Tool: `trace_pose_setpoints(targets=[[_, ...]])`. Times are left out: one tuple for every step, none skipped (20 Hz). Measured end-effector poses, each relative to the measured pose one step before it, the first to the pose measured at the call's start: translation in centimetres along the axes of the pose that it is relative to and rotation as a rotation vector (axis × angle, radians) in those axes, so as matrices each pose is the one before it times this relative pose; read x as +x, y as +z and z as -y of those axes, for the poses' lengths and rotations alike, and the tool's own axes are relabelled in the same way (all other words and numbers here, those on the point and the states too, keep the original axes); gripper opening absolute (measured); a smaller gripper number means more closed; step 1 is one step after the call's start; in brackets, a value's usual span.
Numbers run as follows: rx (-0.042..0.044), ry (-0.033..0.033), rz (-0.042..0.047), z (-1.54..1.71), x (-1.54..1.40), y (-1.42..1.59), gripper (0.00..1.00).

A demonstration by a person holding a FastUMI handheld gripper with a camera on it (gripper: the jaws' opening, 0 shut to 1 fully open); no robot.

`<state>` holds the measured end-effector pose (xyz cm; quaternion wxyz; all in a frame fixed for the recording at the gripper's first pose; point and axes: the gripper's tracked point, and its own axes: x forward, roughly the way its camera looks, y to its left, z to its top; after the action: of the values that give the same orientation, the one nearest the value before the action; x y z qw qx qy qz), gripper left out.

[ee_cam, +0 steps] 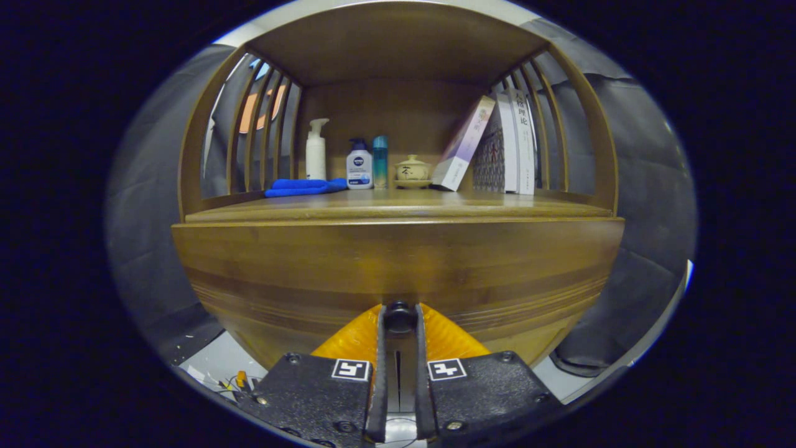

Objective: Pull open the drawer, take out the items inside it, and place them on the countertop above the cabinet.

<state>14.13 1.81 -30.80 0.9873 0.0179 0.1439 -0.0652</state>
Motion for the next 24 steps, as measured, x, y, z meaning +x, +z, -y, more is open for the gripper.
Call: trace_pose_setpoints(targets=[[-0.00048,0.00036,-0.00104,0.066,-0.256,-0.079,0.21],[0.00126,0.00086,-0.00078,0.078,-0.42,-0.161,0.21],[0.00226,0.00283,-0.00079,-0.028,-0.54,-0.14,0.21],[-0.00043,0.00294,-0.00209,-0.006,-0.428,-0.057,0.21],[-0.0017,0.00245,-0.00106,0.017,-0.435,-0.16,0.21],[-0.002,0.00243,-0.00199,-0.021,-0.508,-0.135,0.21],[-0.0032,0.0037,-0.00109,0.024,-0.448,-0.175,0.21],[0.00096,0.00479,-0.00215,0.014,-0.435,-0.105,0.21],[-0.00107,0.00308,0.00049,0.034,-0.436,-0.135,0.21],[-0.00357,0.00124,0.00104,0.02,-0.432,-0.065,0.21],[0.00055,0.00137,0.00128,0.014,-0.546,-0.257,0.21],[0.00455,0.0033,-0.00214,-0.016,-0.48,-0.105,0.21],[0.0068,0.00363,-0.00328,-0.036,-0.543,-0.238,0.21],[0.00052,0.00233,-0.00396,-0.024,-0.604,-0.121,0.21],[-0.00525,0.00219,-0.00187,0.055,-0.48,-0.163,0.21],[-0.00188,0.00223,0.00023,0.059,-0.565,-0.173,0.21],[-0.00083,0.00162,0.00104,-0.033,-0.551,-0.183,0.21],[-0.00059,0.0019,-0.00117,0.019,-0.569,-0.13,0.21],[0.00274,0.00216,-0.00206,-0.04,-0.507,-0.23,0.21],[-0.00043,0.00311,-0.00209,0.053,-0.469,-0.106,0.21],[0.00278,0.00377,-0.00241,0.099,-0.404,-0.273,0.21],[0.0047,0.00414,-0.00192,-0.015,-0.395,-0.033,0.21],[0.00388,0.00355,-0.00156,0.025,-0.428,-0.2,0.21],[0.00228,0.00155,-0.00263,-0.051,-0.415,-0.145,0.21]])
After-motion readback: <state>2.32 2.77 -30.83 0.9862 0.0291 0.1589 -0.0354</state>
